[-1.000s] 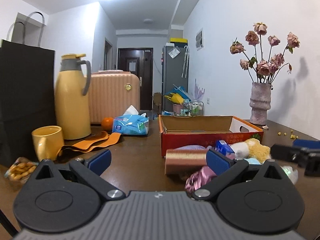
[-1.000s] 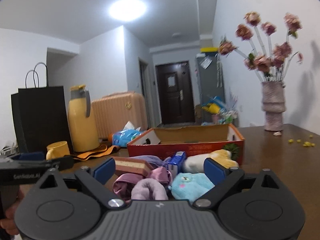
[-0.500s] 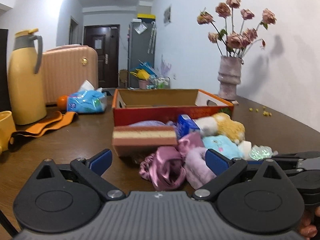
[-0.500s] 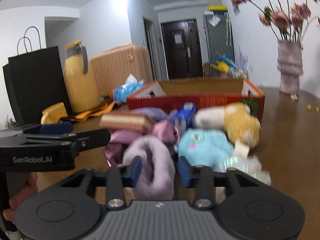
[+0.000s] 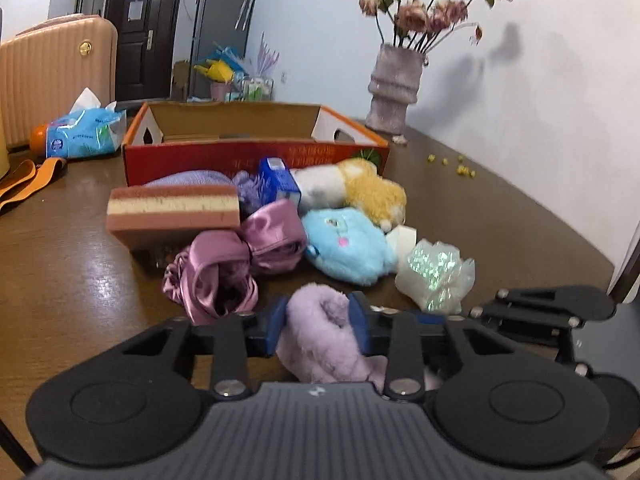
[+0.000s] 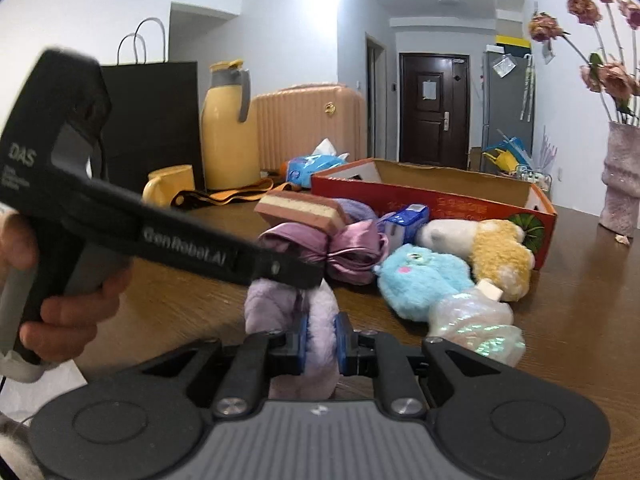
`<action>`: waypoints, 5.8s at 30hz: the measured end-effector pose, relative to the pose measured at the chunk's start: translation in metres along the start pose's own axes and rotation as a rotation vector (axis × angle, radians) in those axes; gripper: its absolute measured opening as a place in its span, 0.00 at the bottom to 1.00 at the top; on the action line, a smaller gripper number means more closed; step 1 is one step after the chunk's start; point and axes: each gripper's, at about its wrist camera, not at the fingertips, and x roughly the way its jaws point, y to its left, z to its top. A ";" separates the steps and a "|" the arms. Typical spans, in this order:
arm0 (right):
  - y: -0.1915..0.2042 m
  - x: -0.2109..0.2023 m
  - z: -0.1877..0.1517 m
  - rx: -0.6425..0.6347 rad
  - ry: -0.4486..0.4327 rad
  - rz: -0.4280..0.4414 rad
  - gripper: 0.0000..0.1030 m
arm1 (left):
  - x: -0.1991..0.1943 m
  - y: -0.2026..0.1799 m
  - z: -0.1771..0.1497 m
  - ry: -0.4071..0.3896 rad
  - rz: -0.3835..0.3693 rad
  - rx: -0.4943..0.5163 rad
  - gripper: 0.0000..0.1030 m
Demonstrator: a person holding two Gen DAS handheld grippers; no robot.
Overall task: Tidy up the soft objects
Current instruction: 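Lift the lavender headband over the cardboard box, lower it in, open, then withdraw both open tools from the box back over the table, then reach to the pink satin scrunchies and close the fingers on them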
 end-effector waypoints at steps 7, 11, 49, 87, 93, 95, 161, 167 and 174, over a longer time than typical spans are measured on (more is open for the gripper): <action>-0.027 -0.003 0.002 0.136 -0.075 -0.037 0.18 | -0.012 -0.017 -0.016 0.022 0.132 0.015 0.25; -0.030 0.000 0.002 0.183 -0.060 0.019 0.19 | -0.019 -0.020 -0.021 0.032 0.177 -0.038 0.26; -0.167 0.224 0.252 0.170 0.099 0.134 0.10 | 0.132 0.109 0.235 -0.026 0.241 -0.167 0.17; -0.198 0.012 0.262 0.228 0.060 -0.206 0.70 | -0.056 0.075 0.226 -0.183 0.377 -0.005 0.80; -0.161 -0.028 0.237 0.197 0.019 -0.201 0.73 | -0.093 0.055 0.190 -0.215 0.376 -0.005 0.82; -0.147 -0.039 0.225 0.185 0.004 -0.194 0.74 | -0.105 0.050 0.173 -0.237 0.375 -0.010 0.83; 0.001 -0.033 -0.011 0.129 -0.136 -0.052 0.52 | -0.051 0.049 -0.049 -0.083 0.088 -0.089 0.07; 0.018 0.010 0.023 0.140 -0.084 0.092 0.52 | -0.102 0.081 -0.069 -0.198 0.158 -0.133 0.80; 0.038 0.057 0.039 0.099 0.026 0.082 0.40 | -0.080 0.102 -0.054 -0.135 0.047 -0.320 0.58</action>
